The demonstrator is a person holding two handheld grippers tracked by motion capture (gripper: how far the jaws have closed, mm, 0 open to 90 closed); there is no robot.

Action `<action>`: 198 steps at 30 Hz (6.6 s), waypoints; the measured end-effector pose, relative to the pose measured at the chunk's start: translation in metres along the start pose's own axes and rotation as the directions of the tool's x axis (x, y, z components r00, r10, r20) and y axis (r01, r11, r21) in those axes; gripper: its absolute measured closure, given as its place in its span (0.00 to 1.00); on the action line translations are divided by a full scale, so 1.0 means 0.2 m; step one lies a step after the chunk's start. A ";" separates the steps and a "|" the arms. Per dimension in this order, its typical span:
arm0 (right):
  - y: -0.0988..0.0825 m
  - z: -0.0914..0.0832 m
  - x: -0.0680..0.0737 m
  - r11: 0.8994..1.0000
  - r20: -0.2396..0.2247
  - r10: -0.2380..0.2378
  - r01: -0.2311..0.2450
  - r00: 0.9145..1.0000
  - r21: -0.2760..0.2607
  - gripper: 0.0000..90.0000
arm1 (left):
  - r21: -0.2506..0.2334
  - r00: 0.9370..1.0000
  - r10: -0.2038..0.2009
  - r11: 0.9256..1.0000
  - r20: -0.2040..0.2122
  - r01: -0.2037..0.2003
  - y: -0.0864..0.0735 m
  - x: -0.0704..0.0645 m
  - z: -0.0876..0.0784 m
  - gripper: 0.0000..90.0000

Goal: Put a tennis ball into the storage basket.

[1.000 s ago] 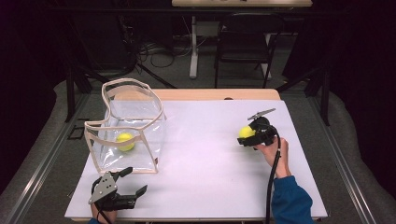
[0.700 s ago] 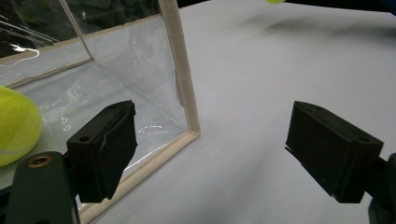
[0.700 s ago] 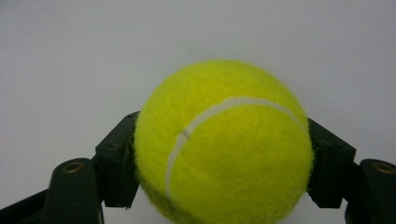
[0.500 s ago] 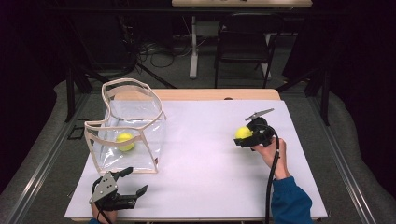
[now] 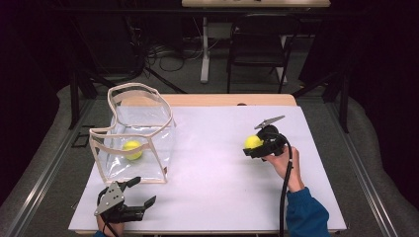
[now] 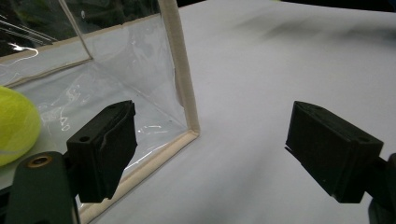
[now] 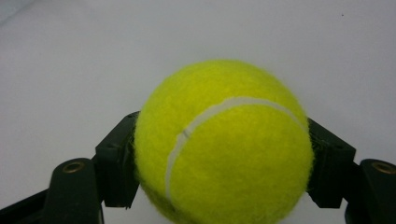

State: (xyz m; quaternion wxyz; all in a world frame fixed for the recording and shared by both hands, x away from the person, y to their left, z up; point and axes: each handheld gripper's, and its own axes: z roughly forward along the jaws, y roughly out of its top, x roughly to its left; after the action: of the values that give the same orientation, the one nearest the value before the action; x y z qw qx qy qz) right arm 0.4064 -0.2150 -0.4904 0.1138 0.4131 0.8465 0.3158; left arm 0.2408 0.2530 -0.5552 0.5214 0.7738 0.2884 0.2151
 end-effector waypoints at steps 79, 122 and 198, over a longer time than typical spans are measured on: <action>0.29 0.06 0.34 0.978 -0.077 -0.202 0.206 0.976 0.043 0.29 | -0.002 1.000 -0.011 1.000 -0.008 0.011 0.00 0.00 0.00 0.18; 0.50 0.00 0.40 0.959 -0.096 -0.270 0.276 0.958 0.058 0.29 | -0.004 1.000 -0.004 1.000 -0.002 0.004 0.00 0.01 0.01 0.18; 0.83 -0.07 0.58 0.923 -0.077 -0.382 0.384 0.921 0.021 0.29 | -0.014 1.000 -0.003 1.000 0.000 0.003 0.00 0.01 0.01 0.18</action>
State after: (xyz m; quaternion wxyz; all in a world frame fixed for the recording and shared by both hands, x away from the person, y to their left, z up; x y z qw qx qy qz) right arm 0.4316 -0.0561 -0.3672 0.1358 0.2302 0.9200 0.2867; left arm 0.2424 0.2531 -0.5556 0.5271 0.7698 0.2880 0.2161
